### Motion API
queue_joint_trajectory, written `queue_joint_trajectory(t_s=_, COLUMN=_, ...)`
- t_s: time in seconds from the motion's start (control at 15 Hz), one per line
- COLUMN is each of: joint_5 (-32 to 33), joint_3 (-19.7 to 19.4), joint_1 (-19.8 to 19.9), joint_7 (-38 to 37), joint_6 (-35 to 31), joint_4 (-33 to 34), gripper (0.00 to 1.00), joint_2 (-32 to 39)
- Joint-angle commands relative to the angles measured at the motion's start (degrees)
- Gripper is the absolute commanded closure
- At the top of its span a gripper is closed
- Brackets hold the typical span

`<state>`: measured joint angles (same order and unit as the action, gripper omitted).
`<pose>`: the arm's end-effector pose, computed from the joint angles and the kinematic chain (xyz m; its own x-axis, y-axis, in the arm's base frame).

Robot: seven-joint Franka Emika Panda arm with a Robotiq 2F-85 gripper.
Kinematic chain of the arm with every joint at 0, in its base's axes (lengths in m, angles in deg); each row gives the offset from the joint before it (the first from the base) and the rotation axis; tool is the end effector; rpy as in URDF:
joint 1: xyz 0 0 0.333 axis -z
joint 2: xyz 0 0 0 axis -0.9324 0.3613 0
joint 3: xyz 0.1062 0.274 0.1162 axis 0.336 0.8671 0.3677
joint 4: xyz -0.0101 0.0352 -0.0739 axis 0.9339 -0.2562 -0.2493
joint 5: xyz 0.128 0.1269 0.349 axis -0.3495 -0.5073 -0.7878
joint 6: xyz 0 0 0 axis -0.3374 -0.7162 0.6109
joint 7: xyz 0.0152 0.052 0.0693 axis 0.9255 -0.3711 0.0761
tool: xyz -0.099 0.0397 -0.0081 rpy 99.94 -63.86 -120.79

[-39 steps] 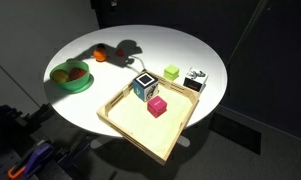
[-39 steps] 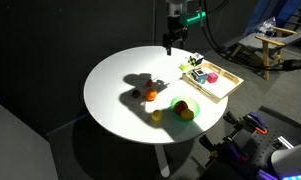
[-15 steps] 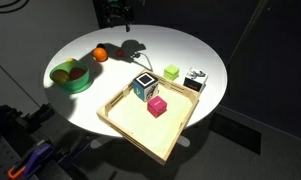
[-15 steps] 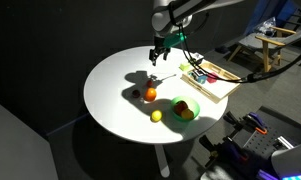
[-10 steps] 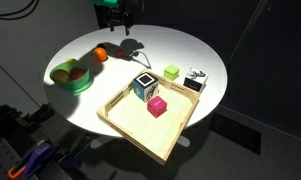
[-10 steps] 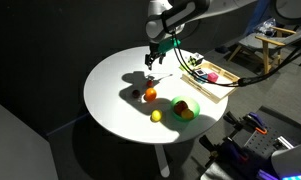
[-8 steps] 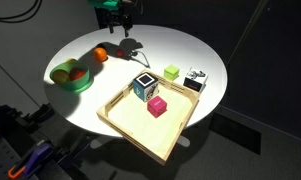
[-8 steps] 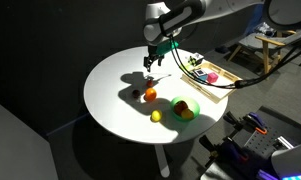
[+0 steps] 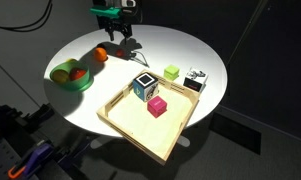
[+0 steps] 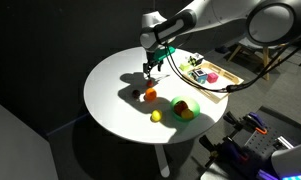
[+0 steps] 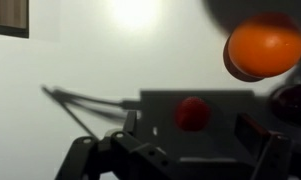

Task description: Put the small red fruit in the green bowl

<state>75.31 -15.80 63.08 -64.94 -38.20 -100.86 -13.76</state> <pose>0.7436 0.0705 0.1898 0.9899 0.0870 -0.1119 0.0912 -0.9953 0.0325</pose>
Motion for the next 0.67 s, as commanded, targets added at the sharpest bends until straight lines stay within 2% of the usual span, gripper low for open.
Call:
queue_joint_trajectory(t_s=0.0, joint_5=1.1, joint_3=-0.4, joint_1=-0.3, joint_7=-1.0, joint_6=3.3, joint_4=5.6, gripper=0.00, joint_2=3.6)
queue_joint_trajectory(t_s=0.6, joint_5=1.3, joint_3=-0.6, joint_1=-0.7, joint_7=-0.9, joint_6=5.1, joint_4=12.0, gripper=0.00, joint_2=8.1)
